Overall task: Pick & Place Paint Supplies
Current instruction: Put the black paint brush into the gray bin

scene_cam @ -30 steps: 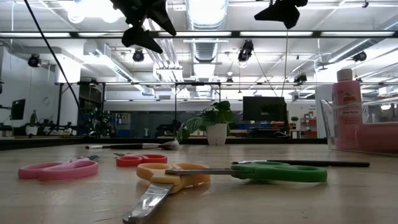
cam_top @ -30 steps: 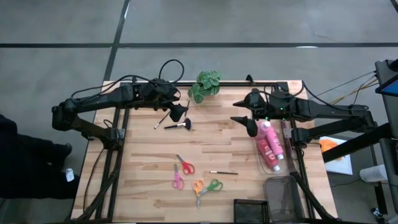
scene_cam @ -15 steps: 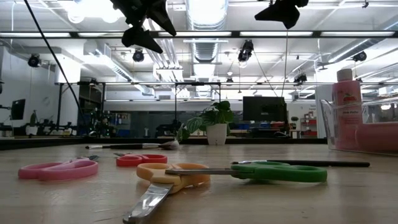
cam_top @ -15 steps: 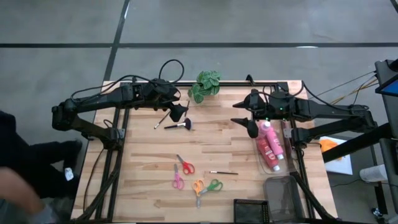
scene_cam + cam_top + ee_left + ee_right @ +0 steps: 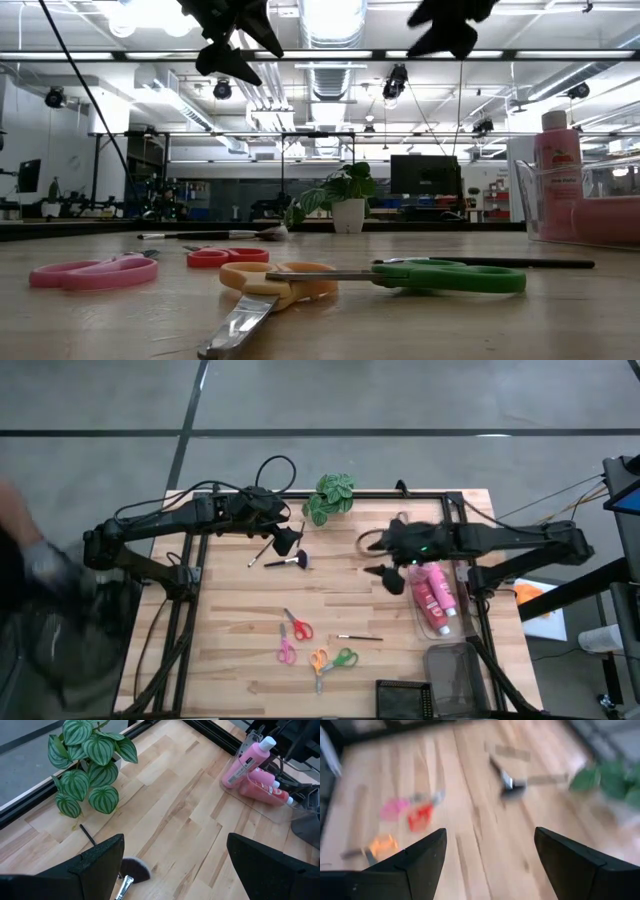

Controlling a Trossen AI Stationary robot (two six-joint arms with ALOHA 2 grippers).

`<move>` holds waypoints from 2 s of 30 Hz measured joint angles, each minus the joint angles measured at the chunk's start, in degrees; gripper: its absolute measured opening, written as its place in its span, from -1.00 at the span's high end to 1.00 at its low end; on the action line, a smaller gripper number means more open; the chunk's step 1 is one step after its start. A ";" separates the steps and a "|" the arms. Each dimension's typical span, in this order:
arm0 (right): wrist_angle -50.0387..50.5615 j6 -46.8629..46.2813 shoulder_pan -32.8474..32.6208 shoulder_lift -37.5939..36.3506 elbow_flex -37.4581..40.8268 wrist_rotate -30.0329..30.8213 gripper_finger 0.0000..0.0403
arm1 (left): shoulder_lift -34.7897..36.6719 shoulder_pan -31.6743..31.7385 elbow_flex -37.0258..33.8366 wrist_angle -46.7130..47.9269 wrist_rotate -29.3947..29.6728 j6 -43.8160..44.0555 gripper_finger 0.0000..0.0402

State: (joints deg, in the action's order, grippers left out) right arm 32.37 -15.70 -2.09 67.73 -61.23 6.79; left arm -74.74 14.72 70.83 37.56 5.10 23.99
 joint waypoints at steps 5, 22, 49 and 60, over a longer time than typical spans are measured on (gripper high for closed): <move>10.36 -4.62 -4.54 10.58 -6.81 1.26 -0.48 | 0.00 0.00 0.00 0.00 -0.02 0.00 -0.77; 21.30 -7.91 -11.52 34.64 -20.07 -11.36 -0.49 | 0.00 0.02 0.00 -0.02 -0.02 0.00 -0.77; 16.18 -3.92 -16.95 49.45 -18.81 -9.83 -0.49 | 0.00 0.06 0.00 -0.01 -0.02 0.00 -0.77; 15.66 -3.79 -16.94 49.98 -18.50 -7.15 -0.36 | 0.00 0.04 0.00 -0.02 -0.01 0.00 -0.77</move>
State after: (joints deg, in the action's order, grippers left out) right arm 48.03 -19.49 -19.03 117.71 -79.72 -0.35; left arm -74.74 14.76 70.83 37.54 5.09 23.99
